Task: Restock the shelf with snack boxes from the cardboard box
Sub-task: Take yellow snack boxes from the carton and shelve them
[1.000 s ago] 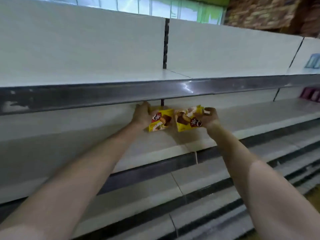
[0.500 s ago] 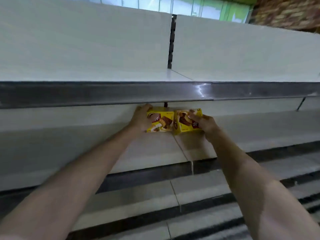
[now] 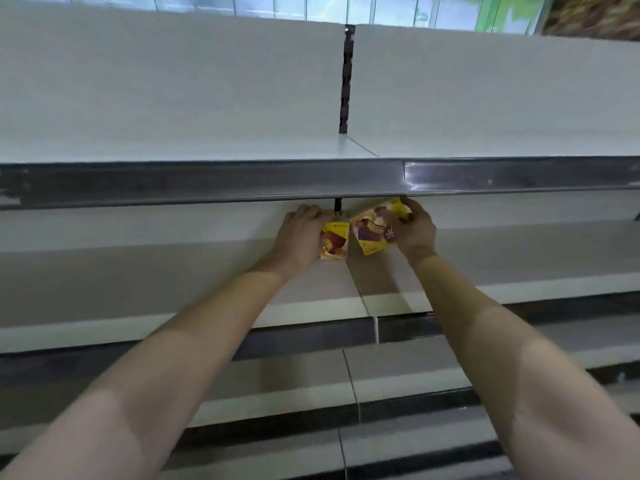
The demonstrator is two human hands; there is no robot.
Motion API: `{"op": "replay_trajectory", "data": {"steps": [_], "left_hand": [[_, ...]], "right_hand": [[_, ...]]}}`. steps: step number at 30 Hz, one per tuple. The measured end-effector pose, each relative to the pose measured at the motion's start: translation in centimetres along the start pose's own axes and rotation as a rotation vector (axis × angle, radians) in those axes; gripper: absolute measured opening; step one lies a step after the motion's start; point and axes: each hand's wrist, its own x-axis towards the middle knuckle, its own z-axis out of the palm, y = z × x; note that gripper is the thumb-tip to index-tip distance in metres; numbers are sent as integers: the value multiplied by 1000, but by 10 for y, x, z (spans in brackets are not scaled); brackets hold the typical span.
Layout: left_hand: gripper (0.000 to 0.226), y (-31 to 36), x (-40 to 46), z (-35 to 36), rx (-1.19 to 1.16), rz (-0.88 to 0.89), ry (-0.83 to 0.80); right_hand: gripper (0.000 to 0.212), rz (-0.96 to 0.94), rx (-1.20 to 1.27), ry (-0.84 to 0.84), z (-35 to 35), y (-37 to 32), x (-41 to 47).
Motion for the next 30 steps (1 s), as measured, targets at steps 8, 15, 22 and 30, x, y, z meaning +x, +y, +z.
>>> {"op": "replay_trajectory", "data": {"steps": [8,15,22,30], "left_hand": [[48,5,3,-3,2,-68,-21],[46,8,7,-5,24,-87,-32],[45,7,11,-5,69,-96,-36],[51,7,19,-4,123,-93,-76]], "right_hand": [[52,-210,-405,-25,-8,-10,3],[53,-431,-622,-235,3,-21,2],[38,-326,-418,-257,17,-6,27],[44,-264,-421,-277,11,-17,12]]}}
